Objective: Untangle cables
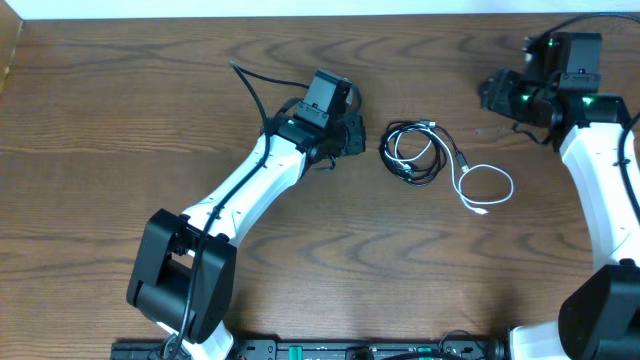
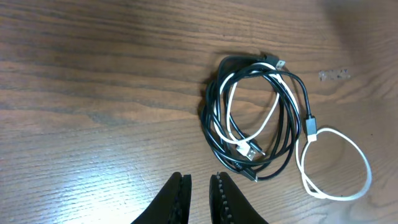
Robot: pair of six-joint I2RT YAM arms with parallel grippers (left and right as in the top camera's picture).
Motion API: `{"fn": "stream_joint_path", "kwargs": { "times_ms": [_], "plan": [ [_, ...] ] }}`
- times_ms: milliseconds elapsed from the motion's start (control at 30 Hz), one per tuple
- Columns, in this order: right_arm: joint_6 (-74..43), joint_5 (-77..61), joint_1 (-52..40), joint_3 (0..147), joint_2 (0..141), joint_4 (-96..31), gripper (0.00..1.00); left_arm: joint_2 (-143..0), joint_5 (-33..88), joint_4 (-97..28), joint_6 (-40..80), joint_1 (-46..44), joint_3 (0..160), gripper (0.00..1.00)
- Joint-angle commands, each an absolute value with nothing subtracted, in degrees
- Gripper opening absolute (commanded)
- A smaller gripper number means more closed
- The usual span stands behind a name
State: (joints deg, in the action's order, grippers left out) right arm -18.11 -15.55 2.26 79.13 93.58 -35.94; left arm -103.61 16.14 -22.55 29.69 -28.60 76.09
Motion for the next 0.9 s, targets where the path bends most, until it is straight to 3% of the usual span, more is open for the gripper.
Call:
{"fn": "stream_joint_path", "kwargs": {
  "times_ms": [0,433,567,700,867],
  "plan": [
    [-14.2,-24.7,-1.5,79.9,92.3,-35.5,0.52,-103.5,15.3,-22.7,28.5,-28.2,76.0,0.22],
    [3.4,-24.4,-11.3,79.9,103.7,-39.0,0.5,-103.5,16.0,-24.9,35.3,-23.7,76.0,0.23],
    [17.4,-25.2,-13.7,79.9,108.5,-42.2,0.5,-103.5,16.0,-26.2,35.2,-23.7,76.0,0.23],
    [25.6,-24.5,-15.7,79.9,111.3,-43.3,0.43,-103.5,16.0,-26.3,35.2,-23.8,76.0,0.23],
    [25.8,-21.1,-16.6,79.9,113.8,-42.7,0.32,-103.5,16.0,-26.5,35.3,-23.8,76.0,0.23]
  ]
}}
